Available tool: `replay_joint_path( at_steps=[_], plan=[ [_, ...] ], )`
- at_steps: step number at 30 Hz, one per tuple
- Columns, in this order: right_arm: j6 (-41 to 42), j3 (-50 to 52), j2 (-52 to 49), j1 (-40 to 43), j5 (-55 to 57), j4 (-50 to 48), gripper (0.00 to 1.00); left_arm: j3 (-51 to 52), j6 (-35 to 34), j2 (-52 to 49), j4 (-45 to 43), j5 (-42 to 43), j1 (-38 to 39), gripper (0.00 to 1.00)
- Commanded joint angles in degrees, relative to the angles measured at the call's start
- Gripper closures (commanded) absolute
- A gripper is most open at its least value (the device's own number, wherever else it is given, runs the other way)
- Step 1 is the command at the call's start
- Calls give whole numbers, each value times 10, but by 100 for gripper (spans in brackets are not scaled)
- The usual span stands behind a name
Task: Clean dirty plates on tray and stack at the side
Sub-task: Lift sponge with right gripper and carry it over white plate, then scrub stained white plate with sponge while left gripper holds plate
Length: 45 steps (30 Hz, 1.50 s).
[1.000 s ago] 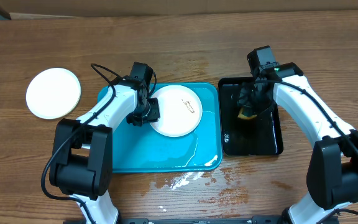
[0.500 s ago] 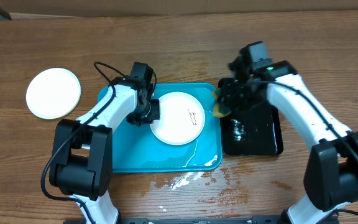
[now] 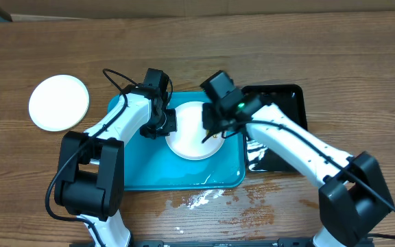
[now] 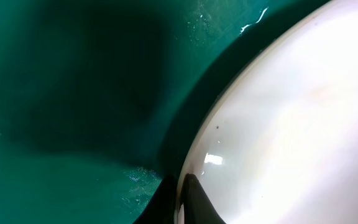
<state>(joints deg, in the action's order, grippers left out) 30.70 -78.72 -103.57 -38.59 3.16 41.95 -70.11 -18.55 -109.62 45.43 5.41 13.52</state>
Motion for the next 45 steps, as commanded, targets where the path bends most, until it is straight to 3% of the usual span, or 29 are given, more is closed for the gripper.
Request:
replay_joint_path(
  at_steps=[1, 14, 17, 21, 23, 24, 28, 34, 36, 45],
  plan=[
    [35, 16, 6, -23, 78, -31, 96, 6, -17, -7, 4, -9, 3, 94],
    [101, 97, 5, -45, 127, -122, 96, 6, -18, -7, 4, -9, 3, 94],
    [101, 101, 5, -45, 116, -122, 85, 6, -18, -7, 4, -9, 3, 94],
    [101, 101, 5, -45, 114, -123, 80, 6, -18, -7, 4, -9, 3, 94],
    [101, 101, 5, -45, 114, -126, 70, 6, -18, -7, 4, -9, 3, 94],
    [100, 101, 5, -45, 114, -128, 57, 6, -18, -7, 4, -9, 3, 94],
    [82, 98, 5, -44, 113, -134, 41, 6, -18, -7, 5, -9, 3, 92],
    [55, 44, 6, -46, 94, -51, 37, 6, -18, -7, 10, -9, 3, 91],
    [42, 45, 6, -46, 95, -50, 36, 6, -18, -7, 9, -9, 3, 96],
    [7, 45, -58, -46, 88, -74, 40, 6, -18, -7, 10, -9, 3, 96]
  ],
)
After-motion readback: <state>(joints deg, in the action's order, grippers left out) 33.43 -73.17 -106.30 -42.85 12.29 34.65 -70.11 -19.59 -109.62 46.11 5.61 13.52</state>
